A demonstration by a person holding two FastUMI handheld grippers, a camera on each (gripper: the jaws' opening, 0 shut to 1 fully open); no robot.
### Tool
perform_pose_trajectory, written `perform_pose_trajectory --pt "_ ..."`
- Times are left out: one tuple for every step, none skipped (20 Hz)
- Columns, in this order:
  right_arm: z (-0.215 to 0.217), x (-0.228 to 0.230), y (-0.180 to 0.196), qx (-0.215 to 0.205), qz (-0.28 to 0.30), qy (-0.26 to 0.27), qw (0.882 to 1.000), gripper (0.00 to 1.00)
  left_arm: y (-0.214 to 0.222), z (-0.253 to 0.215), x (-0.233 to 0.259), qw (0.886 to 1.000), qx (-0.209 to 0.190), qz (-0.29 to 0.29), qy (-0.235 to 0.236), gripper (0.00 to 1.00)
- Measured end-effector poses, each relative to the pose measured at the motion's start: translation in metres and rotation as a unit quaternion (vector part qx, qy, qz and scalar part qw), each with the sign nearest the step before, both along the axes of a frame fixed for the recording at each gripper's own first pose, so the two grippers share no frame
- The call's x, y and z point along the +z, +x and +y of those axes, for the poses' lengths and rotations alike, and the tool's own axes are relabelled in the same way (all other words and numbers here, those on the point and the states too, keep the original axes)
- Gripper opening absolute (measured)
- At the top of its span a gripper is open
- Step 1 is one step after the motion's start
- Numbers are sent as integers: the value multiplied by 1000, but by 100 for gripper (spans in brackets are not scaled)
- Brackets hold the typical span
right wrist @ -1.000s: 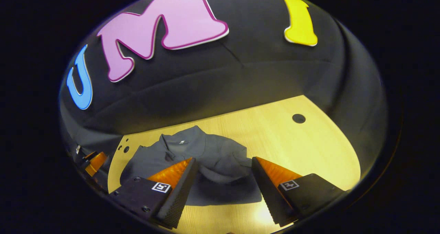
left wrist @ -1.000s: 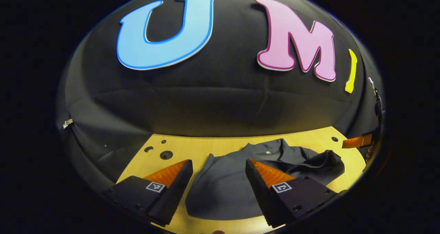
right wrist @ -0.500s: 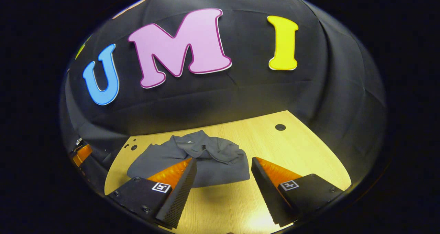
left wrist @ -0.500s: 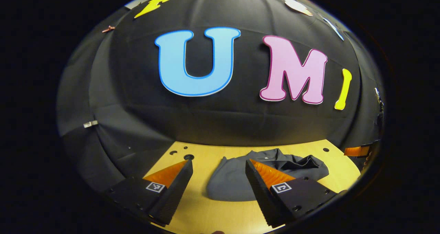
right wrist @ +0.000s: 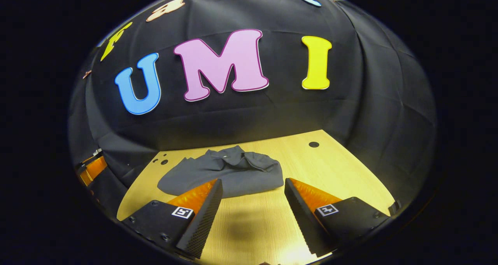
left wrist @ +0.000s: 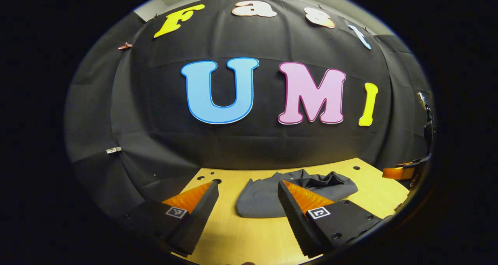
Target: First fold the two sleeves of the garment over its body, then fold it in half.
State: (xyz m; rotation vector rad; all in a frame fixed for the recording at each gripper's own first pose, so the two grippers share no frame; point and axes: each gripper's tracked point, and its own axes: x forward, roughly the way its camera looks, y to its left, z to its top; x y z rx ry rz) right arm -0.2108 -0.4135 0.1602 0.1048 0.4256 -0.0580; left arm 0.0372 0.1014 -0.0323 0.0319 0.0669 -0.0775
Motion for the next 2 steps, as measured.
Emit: perform_pose_trajectory --pt "2 -1 -9 -1 0 -3 1000 99 -5 -2 -2 1000 -4 0 3 96" --pt "6 -2 -17 0 1 -4 1000 98 -11 -6 -3 1000 -11 1 6 96"
